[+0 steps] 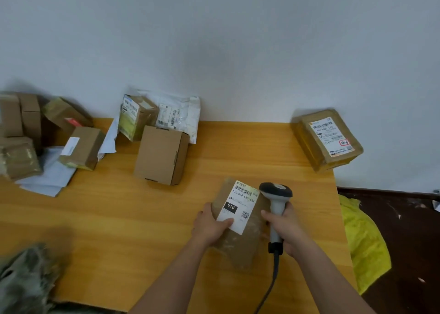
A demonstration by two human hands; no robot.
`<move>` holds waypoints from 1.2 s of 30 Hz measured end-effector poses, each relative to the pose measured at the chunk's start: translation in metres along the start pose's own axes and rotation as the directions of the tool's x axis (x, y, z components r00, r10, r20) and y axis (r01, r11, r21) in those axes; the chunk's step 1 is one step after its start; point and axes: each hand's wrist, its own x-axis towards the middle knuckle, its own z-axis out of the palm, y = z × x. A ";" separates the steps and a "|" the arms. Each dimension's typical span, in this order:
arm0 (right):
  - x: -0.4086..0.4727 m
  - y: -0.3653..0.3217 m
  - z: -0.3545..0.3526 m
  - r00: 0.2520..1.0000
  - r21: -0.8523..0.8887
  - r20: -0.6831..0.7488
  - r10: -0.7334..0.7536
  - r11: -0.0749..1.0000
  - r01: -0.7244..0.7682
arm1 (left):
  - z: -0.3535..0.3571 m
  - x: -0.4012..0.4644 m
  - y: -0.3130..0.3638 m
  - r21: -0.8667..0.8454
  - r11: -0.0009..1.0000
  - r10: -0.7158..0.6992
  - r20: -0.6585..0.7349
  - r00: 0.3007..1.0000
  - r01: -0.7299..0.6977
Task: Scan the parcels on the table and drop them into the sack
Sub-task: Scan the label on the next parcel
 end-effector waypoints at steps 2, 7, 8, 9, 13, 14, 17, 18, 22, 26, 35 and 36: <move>-0.002 -0.004 0.005 0.999 -0.007 -0.006 -0.033 0.999 0.033 | -0.005 -0.006 -0.002 -0.074 0.996 0.054 0.018 0.998 -0.052; -0.008 -0.022 0.012 0.992 0.019 -0.010 -0.123 0.992 0.123 | -0.029 -0.017 -0.004 -0.297 0.943 0.173 0.051 0.984 -0.151; -0.010 -0.029 0.014 0.989 0.030 -0.010 -0.144 0.989 0.145 | -0.037 -0.019 -0.001 -0.321 0.936 0.171 0.064 0.983 -0.142; -0.011 -0.036 0.017 0.987 0.042 -0.012 -0.163 0.986 0.163 | -0.046 -0.020 0.002 -0.349 0.930 0.157 0.081 0.984 -0.119; -0.022 -0.072 0.026 0.957 0.022 -0.007 -0.290 0.957 0.290 | -0.077 -0.025 0.012 -0.464 0.884 0.115 0.086 0.990 -0.062; -0.025 -0.081 0.028 0.939 -0.022 -0.015 -0.344 0.939 0.343 | -0.083 -0.025 0.015 -0.481 0.874 0.113 0.061 0.992 -0.070; -0.041 -0.112 0.032 0.884 -0.135 -0.041 -0.467 0.879 0.458 | -0.101 -0.024 0.025 -0.579 0.810 0.105 -0.024 0.994 -0.099; -0.048 -0.122 0.033 0.871 -0.140 -0.045 -0.490 0.866 0.480 | -0.107 -0.024 0.030 -0.614 0.781 0.108 -0.046 0.993 -0.113; -0.083 -0.154 0.038 0.845 -0.098 -0.014 -0.534 0.842 0.530 | -0.125 -0.026 0.045 -0.696 0.698 0.134 -0.100 0.986 -0.165; -0.111 -0.175 0.037 0.843 -0.075 0.051 -0.535 0.840 0.538 | -0.135 -0.032 0.056 -0.717 0.668 0.155 -0.127 0.980 -0.199; -0.162 -0.204 0.022 0.774 -0.099 0.227 -0.591 0.777 0.622 | -0.138 -0.037 0.066 -0.755 0.621 0.130 -0.165 0.978 -0.209; -0.168 -0.205 0.021 0.768 -0.096 0.234 -0.596 0.772 0.628 | -0.138 -0.038 0.067 -0.757 0.619 0.129 -0.167 0.978 -0.211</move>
